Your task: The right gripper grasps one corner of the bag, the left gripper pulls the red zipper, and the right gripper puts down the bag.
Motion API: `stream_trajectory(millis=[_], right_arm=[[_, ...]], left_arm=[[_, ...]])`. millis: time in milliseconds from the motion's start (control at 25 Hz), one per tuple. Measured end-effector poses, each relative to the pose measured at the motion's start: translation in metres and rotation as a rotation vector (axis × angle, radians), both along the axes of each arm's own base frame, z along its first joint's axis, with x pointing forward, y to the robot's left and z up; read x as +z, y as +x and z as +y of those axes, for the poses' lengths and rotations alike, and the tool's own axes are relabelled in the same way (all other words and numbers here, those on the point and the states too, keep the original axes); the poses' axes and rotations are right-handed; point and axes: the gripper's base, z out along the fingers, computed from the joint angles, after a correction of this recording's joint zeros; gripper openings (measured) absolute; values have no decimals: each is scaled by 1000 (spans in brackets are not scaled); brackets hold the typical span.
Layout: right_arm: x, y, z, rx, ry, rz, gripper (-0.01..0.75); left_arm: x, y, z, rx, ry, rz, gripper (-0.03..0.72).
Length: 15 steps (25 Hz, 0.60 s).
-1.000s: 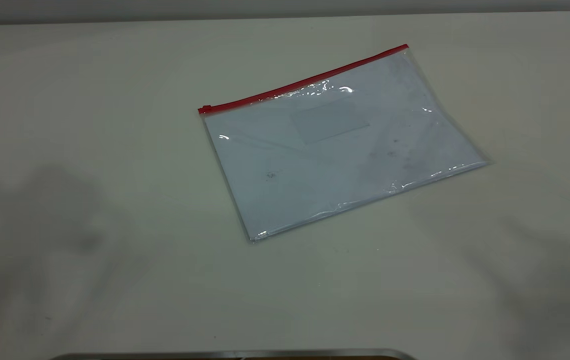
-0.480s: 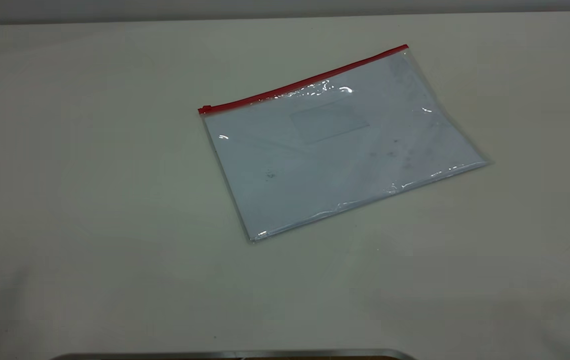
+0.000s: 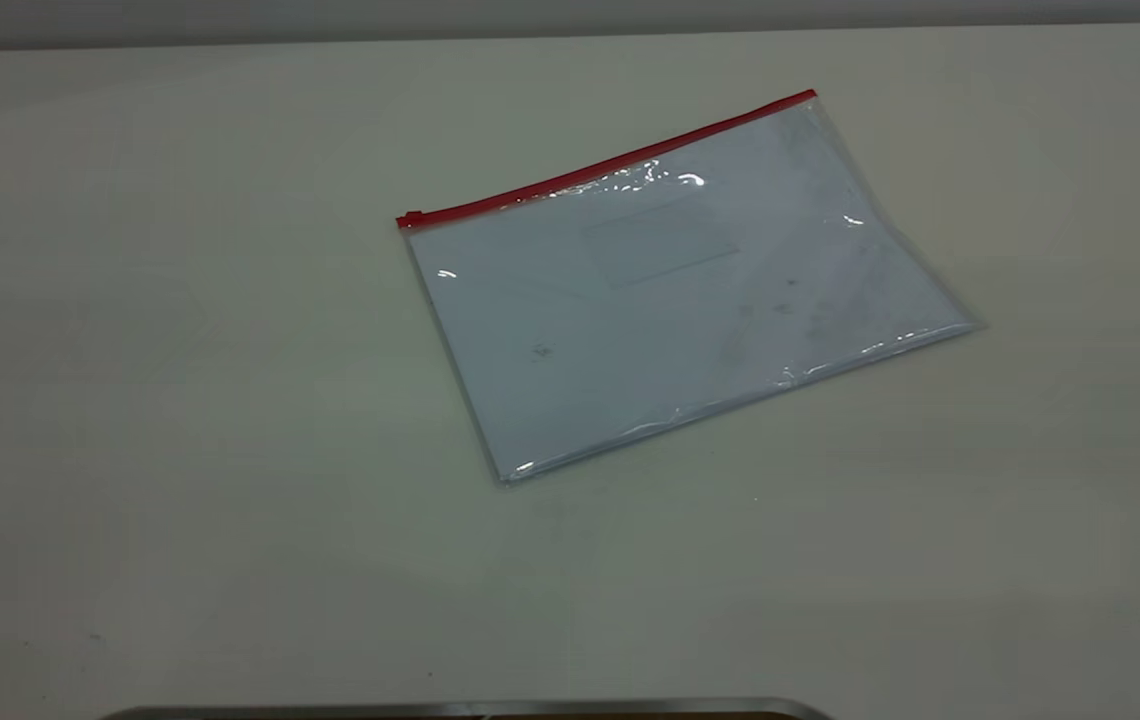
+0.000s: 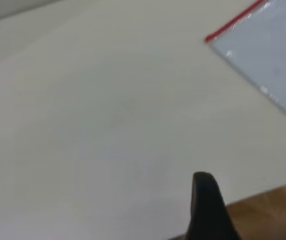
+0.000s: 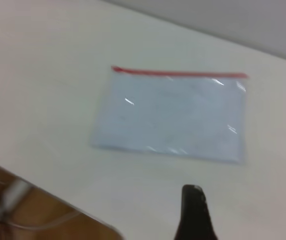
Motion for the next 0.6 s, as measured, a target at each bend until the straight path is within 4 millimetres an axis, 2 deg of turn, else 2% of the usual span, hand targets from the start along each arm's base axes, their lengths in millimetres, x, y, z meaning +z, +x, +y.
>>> stream_trajectory(millis=[120,360,480,600], right_arm=[[-23,-6,-6,-64,-35,4,570],[-49,-10,-15,-157,-82,-37,570],[-58,-4,-18,-179,-106,-16,570],[-63,-1,-19,-195,-96,-2,570]], left_arm=[[-28,-9,4,7,20,24,523],[-72,-23,8,5,26,51,523],[-87,-27,10,5,27,52,523],[-91,-31,11,5,21,36,523]])
